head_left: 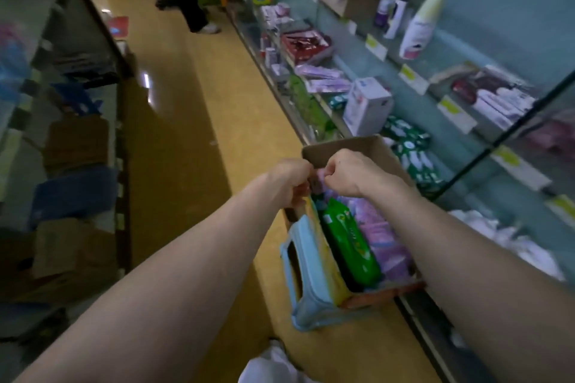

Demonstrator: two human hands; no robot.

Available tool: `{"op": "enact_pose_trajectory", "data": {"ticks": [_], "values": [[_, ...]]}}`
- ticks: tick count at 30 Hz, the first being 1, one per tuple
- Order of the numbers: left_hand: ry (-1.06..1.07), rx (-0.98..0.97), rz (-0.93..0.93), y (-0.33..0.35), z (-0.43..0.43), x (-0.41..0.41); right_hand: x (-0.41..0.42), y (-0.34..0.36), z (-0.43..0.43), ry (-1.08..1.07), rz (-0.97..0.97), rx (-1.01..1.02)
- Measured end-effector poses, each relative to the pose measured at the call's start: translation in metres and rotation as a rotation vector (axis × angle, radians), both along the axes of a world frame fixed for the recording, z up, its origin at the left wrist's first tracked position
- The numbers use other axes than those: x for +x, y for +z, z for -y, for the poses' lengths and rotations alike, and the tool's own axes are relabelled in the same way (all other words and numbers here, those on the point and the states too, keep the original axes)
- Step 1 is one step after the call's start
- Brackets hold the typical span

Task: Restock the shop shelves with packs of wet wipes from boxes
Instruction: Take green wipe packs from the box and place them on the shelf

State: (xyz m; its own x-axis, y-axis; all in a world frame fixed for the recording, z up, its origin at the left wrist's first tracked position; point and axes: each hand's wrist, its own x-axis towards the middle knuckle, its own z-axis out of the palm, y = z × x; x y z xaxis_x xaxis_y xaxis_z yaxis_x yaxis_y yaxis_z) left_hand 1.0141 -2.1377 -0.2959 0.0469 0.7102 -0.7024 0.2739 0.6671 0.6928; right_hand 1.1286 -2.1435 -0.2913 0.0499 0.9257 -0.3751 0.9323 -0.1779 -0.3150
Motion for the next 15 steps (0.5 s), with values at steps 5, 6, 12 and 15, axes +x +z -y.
{"op": "enact_pose_trajectory", "data": {"ticks": [5,6,12,15], "values": [[-0.16,-0.047,-0.018,-0.029,-0.019,0.039,0.046,-0.025,-0.001,-0.16,0.035,-0.021],[-0.192,-0.061,-0.015,-0.037,-0.021,0.047,0.056,-0.033,0.001,-0.196,0.046,-0.03],[-0.301,-0.164,-0.035,-0.092,-0.023,0.084,0.098,-0.082,0.02,-0.321,0.046,-0.187],[-0.449,-0.082,-0.13,-0.12,-0.023,0.095,0.105,-0.121,0.025,-0.37,-0.03,-0.272]]}}
